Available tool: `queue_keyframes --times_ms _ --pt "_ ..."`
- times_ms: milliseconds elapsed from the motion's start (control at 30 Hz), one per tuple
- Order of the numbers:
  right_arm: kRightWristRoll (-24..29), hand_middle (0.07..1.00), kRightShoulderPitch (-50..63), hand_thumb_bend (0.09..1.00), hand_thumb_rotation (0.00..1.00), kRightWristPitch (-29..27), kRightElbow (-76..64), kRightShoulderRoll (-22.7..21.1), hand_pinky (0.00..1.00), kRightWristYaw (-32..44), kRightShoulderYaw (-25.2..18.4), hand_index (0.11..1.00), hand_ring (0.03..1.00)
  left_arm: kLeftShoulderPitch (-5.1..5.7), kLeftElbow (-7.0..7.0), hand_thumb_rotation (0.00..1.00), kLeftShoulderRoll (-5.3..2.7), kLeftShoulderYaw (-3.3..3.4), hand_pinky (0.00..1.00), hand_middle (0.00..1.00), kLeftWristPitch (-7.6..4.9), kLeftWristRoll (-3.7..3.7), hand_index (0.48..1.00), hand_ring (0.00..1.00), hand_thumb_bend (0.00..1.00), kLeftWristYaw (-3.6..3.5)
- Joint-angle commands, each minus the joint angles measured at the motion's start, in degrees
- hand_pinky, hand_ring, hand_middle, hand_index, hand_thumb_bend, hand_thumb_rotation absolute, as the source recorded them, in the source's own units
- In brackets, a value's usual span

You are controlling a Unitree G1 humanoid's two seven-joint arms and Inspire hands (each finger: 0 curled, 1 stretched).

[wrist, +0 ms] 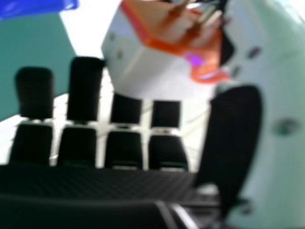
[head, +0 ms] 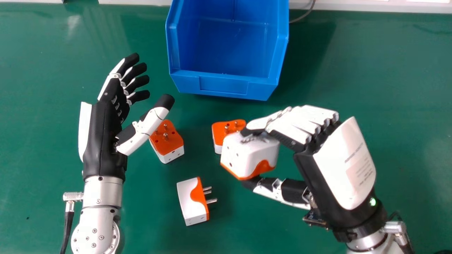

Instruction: Pick all objects and put in blue box

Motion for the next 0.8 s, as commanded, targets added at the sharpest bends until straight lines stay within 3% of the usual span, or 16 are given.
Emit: queue_keyframes --times_ms 0,167,400,633,700,767 --pt "2.2 0.498 -1.5 0.494 0.00 -0.3 -2.0 0.3 0.30 -0.3 -1.2 0.554 0.431 0.54 -1.96 0.41 -0.30 -0.26 0.76 0.84 0.39 -0.13 0.849 0.81 0.77 0.20" --pt "2.9 0.498 -3.0 0.494 0.00 0.9 -4.4 0.3 0.30 2.9 -1.8 0.554 0.431 1.20 -3.65 0.41 -0.63 -0.48 0.76 0.84 1.81 -1.24 0.849 0.81 0.77 -0.51" --pt "3.3 0.499 -5.6 0.491 0.00 3.0 -7.1 0.9 0.29 6.6 -3.3 0.562 0.427 1.54 -4.42 0.40 -0.71 -0.32 0.77 0.85 2.52 -1.09 0.859 0.82 0.76 -0.32" --pt "3.5 0.500 -8.1 0.490 0.00 4.6 -8.5 1.0 0.29 9.0 -4.2 0.566 0.426 1.10 -4.01 0.39 -0.72 0.04 0.77 0.86 1.82 1.57 0.863 0.83 0.76 3.13" --pt "3.1 0.500 -9.0 0.490 0.00 5.3 -8.9 0.9 0.29 9.8 -4.5 0.566 0.426 1.06 -4.10 0.39 -0.56 -0.08 0.77 0.86 1.98 2.06 0.863 0.83 0.76 3.65" --pt "3.3 0.500 -9.7 0.490 0.00 5.5 -8.9 0.8 0.29 10.5 -4.6 0.566 0.426 1.09 -4.30 0.39 -0.60 -0.20 0.77 0.86 2.16 1.96 0.863 0.83 0.76 3.70"
